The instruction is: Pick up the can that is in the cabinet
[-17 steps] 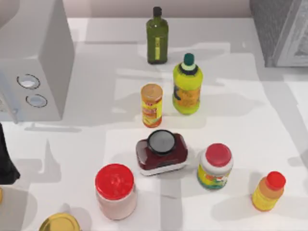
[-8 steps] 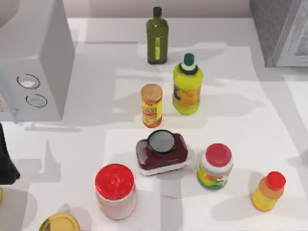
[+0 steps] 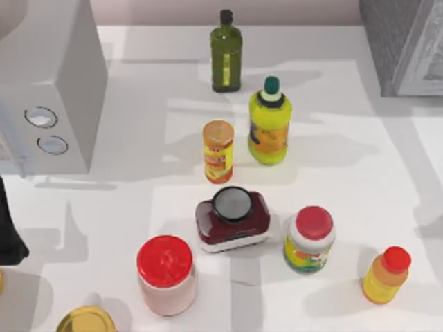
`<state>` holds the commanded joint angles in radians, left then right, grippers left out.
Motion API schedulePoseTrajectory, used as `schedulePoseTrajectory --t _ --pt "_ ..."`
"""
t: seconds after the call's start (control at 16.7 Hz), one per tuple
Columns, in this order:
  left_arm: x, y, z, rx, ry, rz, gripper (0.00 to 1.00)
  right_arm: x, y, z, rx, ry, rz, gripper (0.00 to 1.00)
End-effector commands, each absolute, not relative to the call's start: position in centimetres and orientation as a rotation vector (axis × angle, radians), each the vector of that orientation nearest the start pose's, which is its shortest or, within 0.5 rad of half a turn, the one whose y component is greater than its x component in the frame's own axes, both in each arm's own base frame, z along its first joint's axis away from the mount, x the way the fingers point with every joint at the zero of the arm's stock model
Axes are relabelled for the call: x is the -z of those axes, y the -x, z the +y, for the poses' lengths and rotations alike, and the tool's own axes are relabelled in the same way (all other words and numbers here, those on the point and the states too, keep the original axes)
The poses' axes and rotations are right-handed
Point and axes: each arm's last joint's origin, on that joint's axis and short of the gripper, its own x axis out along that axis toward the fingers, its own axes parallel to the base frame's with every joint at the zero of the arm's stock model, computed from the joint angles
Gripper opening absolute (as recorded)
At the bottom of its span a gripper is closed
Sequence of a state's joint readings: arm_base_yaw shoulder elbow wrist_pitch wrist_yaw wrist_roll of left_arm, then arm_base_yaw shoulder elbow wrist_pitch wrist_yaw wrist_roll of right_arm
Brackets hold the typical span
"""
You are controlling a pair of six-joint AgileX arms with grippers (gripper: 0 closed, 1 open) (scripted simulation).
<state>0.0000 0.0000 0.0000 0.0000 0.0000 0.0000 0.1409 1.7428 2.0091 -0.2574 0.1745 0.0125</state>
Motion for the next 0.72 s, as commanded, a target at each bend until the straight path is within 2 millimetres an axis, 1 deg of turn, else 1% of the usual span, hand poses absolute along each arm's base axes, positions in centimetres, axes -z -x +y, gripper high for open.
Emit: schedulePoseTrajectory --t 0.12,0.3,0.72 --pt "-16.0 -10.57 -0.12 0.0 0.0 0.0 1.0 -48.31 -39.02 5.62 0.015 0.002 -0.011 1.0" --pt "-16.0 -10.57 -0.12 0.0 0.0 0.0 1.0 -48.31 -39.02 5.62 0.015 0.002 -0.011 1.0" --pt "-16.0 -10.57 -0.12 0.0 0.0 0.0 1.0 -48.31 -39.02 5.62 0.015 0.002 -0.011 0.47"
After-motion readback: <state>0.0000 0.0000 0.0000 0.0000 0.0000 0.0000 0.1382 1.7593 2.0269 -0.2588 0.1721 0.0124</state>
